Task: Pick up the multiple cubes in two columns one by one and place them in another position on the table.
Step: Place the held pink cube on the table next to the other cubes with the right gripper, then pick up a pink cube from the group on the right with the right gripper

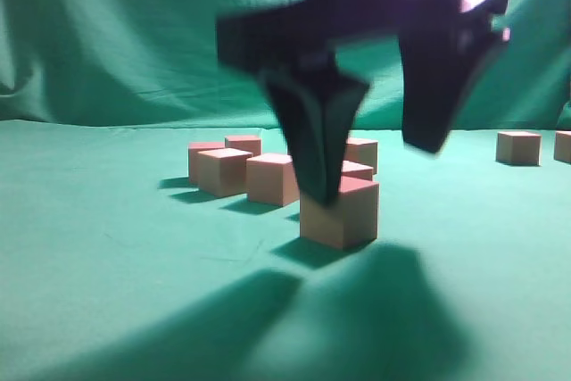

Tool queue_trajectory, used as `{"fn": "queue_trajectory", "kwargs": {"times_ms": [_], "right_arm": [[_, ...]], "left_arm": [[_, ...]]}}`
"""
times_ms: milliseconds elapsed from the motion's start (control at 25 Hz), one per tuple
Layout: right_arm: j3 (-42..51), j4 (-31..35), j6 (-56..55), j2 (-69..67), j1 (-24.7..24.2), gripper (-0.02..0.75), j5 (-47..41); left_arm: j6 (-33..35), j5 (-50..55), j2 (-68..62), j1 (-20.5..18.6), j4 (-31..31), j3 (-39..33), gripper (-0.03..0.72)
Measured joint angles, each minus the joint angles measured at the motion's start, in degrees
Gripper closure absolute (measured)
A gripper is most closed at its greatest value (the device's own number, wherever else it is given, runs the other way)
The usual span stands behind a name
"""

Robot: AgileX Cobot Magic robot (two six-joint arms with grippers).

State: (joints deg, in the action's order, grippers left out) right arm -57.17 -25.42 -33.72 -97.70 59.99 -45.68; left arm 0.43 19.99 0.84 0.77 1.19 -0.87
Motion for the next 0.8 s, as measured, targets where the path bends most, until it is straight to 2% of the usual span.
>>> {"fn": "queue_trajectory", "kwargs": {"times_ms": [280, 400, 480, 600, 800], "right_arm": [[-6.3, 2.4, -0.2, 10.2, 0.0, 0.199, -10.2], [-10.1, 3.0, 0.0, 13.0, -1.8, 0.199, -16.1], [-13.4, 3.1, 1.3, 13.7, -5.1, 0.199, -21.4], [-16.9, 3.9, 4.6, 13.9, -11.9, 0.199, -23.8], [-17.8, 9.1, 11.1, 13.8, -28.1, 0.199, -22.1]], "left_arm": [[0.0, 0.0, 0.0, 0.0, 0.0, 0.0, 0.688], [0.0, 0.0, 0.0, 0.0, 0.0, 0.0, 0.688], [0.0, 0.0, 0.0, 0.0, 0.0, 0.0, 0.688], [0.0, 0.0, 0.0, 0.0, 0.0, 0.0, 0.688], [0.0, 0.0, 0.0, 0.0, 0.0, 0.0, 0.688]]}}
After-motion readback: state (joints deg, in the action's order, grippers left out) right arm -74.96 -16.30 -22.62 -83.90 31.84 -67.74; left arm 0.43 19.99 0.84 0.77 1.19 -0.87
